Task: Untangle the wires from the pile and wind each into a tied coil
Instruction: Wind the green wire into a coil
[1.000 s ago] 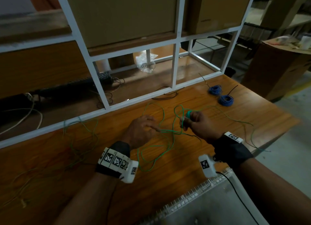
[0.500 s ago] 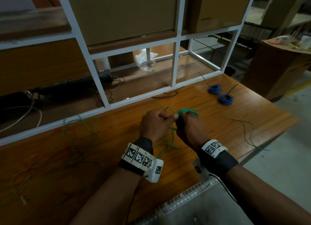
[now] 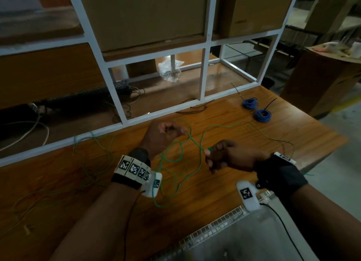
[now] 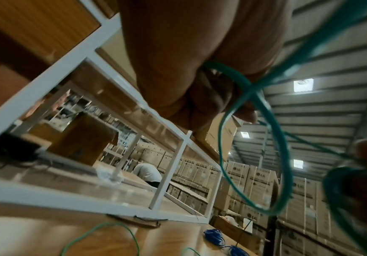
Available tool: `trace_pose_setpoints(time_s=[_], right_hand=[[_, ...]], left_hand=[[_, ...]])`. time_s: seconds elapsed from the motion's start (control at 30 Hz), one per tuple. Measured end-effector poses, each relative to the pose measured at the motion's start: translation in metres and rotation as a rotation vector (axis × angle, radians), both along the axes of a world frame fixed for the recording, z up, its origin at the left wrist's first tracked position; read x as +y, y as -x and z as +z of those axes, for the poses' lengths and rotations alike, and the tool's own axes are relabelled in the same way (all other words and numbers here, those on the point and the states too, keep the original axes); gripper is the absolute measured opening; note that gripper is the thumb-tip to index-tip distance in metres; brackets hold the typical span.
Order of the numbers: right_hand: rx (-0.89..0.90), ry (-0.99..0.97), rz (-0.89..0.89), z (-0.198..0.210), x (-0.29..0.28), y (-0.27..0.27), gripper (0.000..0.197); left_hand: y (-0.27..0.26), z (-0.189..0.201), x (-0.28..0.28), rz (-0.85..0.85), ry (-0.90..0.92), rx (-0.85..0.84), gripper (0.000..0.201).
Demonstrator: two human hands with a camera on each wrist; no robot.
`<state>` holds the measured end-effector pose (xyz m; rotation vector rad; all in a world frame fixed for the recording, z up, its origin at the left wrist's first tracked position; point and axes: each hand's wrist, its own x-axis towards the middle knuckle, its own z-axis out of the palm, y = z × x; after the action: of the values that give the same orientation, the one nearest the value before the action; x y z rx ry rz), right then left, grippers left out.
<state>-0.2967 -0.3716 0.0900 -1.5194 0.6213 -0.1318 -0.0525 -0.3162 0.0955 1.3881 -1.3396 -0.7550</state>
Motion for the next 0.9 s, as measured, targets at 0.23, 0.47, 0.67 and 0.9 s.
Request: trace_pose_setpoints(time_s=[0.23, 0.47, 0.67, 0.9], right_hand=[[-0.411, -0.524, 0.358, 0.001, 0.014, -0.024, 0.022], [-1.013, -0.675, -0.203, 0.033, -0.002, -0.055, 0.027], [-0.545, 0.481, -0.669, 0.015, -0.029, -0.055, 0.029], [0.394, 1.144, 0.002, -0.009, -0.031, -0.033, 0.023]], left_hand=[[0.01, 0.001, -0.014, -0.097, 0.128, -0.089, 0.016], [0.035, -0.021, -0.008, -0.114, 0.056, 0.048, 0.016], [0.039, -0.035, 0.005, -0.203, -0.176, 0.012, 0.036], [0.025, -0.04, 0.016, -0.205, -0.233, -0.156, 0.05]])
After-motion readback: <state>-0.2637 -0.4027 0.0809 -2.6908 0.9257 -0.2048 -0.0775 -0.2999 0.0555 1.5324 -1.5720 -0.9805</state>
